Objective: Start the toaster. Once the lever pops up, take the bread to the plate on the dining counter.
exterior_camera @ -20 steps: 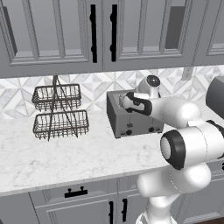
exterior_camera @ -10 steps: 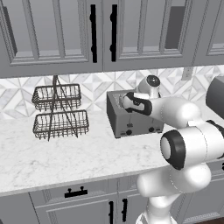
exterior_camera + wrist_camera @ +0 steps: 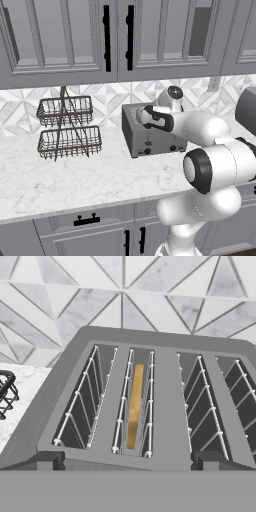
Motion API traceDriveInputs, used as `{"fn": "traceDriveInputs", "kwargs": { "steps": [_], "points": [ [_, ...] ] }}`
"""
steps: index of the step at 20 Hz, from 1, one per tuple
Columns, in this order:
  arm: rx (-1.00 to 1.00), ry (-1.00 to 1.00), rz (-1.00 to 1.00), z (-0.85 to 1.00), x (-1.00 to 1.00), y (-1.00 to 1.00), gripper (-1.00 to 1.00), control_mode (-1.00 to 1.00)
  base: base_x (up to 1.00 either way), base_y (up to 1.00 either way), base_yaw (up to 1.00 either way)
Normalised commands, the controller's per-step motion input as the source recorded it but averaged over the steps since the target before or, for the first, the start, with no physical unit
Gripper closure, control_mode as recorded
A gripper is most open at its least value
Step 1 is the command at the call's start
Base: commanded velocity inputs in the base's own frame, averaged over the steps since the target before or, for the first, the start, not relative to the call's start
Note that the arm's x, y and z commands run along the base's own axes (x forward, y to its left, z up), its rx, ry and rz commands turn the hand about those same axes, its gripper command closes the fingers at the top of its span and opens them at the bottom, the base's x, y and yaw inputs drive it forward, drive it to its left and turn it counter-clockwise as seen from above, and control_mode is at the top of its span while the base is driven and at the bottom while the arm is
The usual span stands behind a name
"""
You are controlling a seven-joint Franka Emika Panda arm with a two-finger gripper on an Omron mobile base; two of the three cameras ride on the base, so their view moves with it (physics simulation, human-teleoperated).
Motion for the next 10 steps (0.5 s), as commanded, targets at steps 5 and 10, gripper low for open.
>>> {"fn": "traceDriveInputs", "kwargs": {
  "steps": [5,10],
  "points": [
    [0.00,0.00,0.00,0.00,0.00,0.00,-1.00,-1.00,0.00,0.00,0.00],
    [0.00,0.00,0.00,0.00,0.00,0.00,-1.00,-1.00,0.00,0.00,0.00]
  ]
}}
